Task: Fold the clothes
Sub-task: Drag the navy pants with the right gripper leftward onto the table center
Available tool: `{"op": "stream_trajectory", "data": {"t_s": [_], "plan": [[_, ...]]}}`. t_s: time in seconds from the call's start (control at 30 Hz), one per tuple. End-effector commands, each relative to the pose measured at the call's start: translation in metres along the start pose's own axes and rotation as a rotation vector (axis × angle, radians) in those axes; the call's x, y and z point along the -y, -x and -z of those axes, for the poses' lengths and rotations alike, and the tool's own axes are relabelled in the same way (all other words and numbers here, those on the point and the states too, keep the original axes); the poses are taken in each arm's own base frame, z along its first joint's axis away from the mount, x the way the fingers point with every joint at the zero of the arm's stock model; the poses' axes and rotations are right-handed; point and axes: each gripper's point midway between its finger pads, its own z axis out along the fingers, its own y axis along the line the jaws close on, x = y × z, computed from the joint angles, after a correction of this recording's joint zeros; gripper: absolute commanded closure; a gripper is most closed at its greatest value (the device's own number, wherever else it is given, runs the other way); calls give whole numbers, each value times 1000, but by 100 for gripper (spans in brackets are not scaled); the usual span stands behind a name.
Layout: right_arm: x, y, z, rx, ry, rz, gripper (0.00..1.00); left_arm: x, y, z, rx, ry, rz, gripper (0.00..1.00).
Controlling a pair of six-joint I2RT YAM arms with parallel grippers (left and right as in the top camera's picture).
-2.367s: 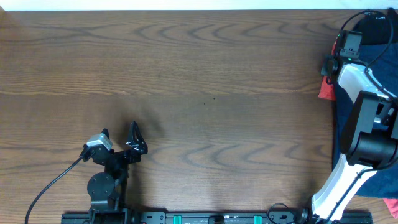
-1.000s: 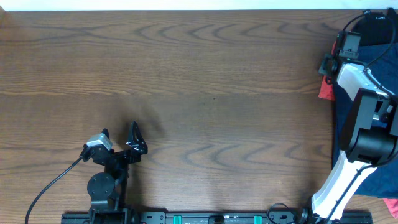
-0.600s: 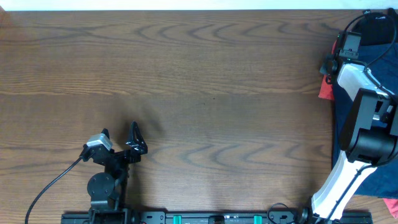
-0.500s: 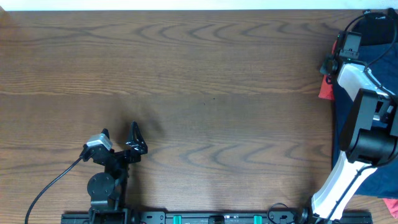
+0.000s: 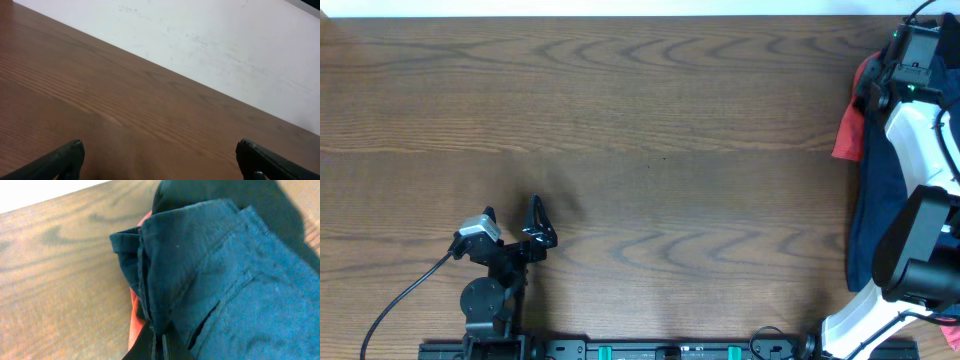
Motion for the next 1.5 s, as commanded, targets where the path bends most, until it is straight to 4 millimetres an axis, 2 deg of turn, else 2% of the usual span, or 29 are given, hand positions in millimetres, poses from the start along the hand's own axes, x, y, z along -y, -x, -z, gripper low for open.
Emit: {"op": "stream_trajectory", "data": {"t_s": [0.0,0.17,0.33,0.57,0.63,0.8,0.97,1.13,1.2,1.37,1.47], "plan": [[-12,-4,-3,-17,44,8,99,-11,-12,-1,-31,47,-11,2],[-49,-16,-2,-63,217,22,99,-11,-12,-1,-31,47,-11,2],[-92,-30,5,-82,286,53,99,-11,-12,-1,-31,47,-11,2],[-188,-63,37,-110,445,126,99,-11,-12,-1,-31,47,-11,2],[-217,-75,54,-122,507,158,99,-11,-12,-1,-31,47,-11,2],[-298,-123,115,-166,722,290,99,-11,-12,-1,-31,47,-11,2],[-358,-181,181,-228,845,363,99,-11,-12,-1,-31,47,-11,2],[-395,-232,241,-250,949,459,99,-11,-12,-1,-32,47,-11,2],[-403,-252,261,-252,968,509,99,-11,-12,-1,-31,47,-11,2],[-406,-282,286,-299,1007,574,99,-11,-12,-1,-31,47,-11,2],[-408,-294,300,-342,1059,594,99,-11,-12,-1,-31,47,-11,2]]}}
